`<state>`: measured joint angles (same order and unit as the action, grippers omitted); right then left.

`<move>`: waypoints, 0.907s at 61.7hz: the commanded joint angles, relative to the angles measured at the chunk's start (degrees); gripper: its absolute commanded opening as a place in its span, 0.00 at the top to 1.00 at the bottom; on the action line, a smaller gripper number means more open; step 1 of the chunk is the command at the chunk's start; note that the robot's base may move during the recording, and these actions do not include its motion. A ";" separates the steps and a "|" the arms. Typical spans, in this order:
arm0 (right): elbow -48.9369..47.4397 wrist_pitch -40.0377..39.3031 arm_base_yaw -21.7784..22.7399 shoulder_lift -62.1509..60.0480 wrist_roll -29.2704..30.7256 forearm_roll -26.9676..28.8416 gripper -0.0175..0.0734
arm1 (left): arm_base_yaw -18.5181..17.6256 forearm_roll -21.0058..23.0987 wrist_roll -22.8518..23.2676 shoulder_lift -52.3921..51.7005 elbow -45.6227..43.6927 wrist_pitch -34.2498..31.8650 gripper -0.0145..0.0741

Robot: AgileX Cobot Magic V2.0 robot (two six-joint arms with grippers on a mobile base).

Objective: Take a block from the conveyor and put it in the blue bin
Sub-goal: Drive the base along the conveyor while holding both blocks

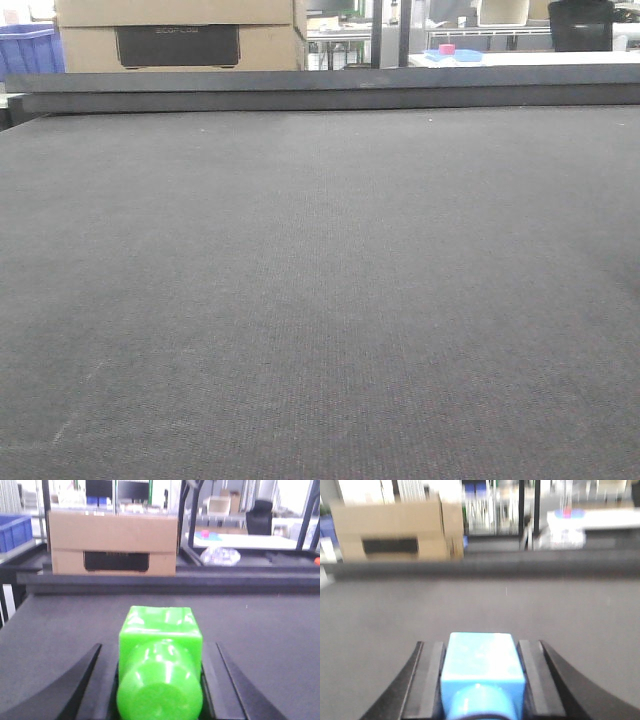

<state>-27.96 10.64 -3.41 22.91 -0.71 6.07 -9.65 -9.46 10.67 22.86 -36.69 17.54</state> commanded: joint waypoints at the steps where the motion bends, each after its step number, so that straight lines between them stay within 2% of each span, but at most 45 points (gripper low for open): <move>1: -0.05 -1.88 0.00 -2.97 0.27 0.24 0.99 | -0.24 -0.13 -0.15 -1.64 0.05 0.62 0.96; 13: -0.05 -3.35 0.00 -6.95 0.27 0.24 0.99 | -0.24 -0.13 -0.15 -2.58 0.05 1.49 0.96; 56: -0.05 -3.20 0.00 -6.95 0.27 0.24 0.99 | -0.24 -0.13 -0.15 -2.56 0.05 0.99 0.96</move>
<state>-27.96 8.68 -3.41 16.27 -0.59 6.07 -9.65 -9.46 10.67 20.62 -36.69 19.54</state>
